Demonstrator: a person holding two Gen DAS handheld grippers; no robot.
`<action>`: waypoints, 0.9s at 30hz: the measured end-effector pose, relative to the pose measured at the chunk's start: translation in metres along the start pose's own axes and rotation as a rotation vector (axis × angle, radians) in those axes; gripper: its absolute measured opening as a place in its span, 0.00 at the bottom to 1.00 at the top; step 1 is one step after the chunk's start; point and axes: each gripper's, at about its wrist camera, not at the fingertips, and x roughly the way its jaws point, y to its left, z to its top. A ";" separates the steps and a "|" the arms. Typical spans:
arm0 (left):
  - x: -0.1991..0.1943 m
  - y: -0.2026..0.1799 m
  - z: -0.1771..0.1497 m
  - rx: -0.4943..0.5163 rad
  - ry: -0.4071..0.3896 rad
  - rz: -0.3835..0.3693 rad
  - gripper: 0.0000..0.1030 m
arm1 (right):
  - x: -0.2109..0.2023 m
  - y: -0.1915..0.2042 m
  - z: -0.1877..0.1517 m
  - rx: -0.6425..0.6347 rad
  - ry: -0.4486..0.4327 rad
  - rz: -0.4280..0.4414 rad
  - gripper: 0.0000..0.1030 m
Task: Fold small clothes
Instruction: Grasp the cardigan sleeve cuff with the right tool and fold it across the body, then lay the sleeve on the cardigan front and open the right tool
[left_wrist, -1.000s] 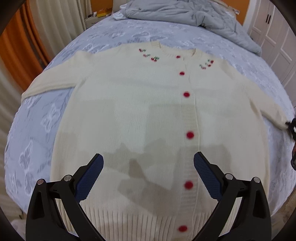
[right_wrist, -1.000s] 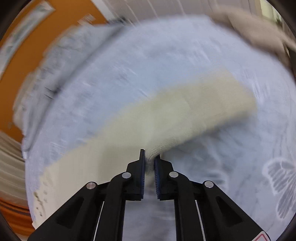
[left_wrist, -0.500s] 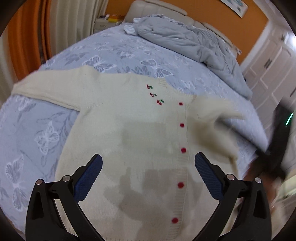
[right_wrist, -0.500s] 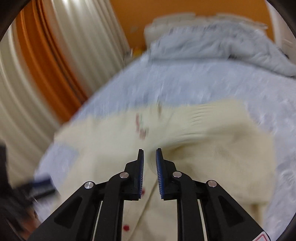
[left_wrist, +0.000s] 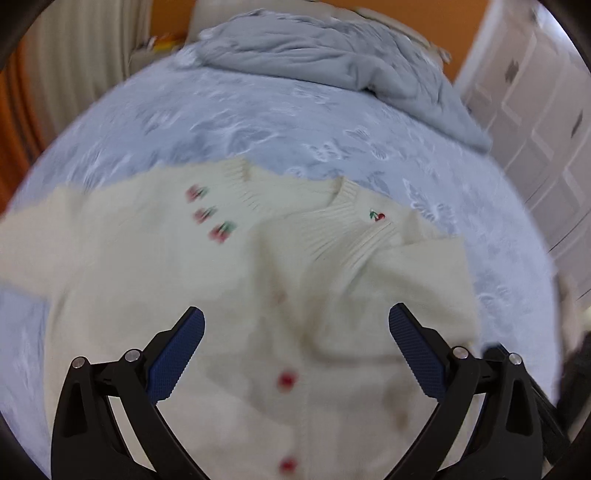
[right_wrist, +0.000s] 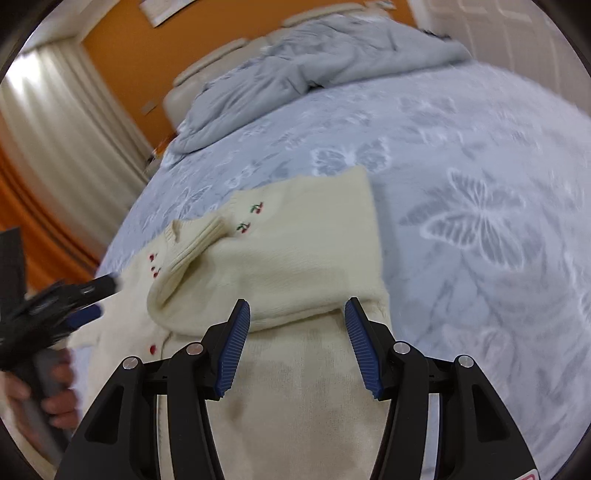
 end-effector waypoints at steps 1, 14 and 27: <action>0.012 -0.012 0.004 0.035 0.001 0.028 0.94 | 0.006 0.000 -0.002 -0.004 0.016 -0.007 0.52; 0.021 0.066 0.009 -0.160 -0.023 0.060 0.07 | 0.021 -0.005 0.005 -0.047 0.107 0.098 0.49; 0.050 0.091 -0.023 -0.216 0.031 0.035 0.16 | 0.053 -0.065 0.006 0.222 0.181 0.059 0.00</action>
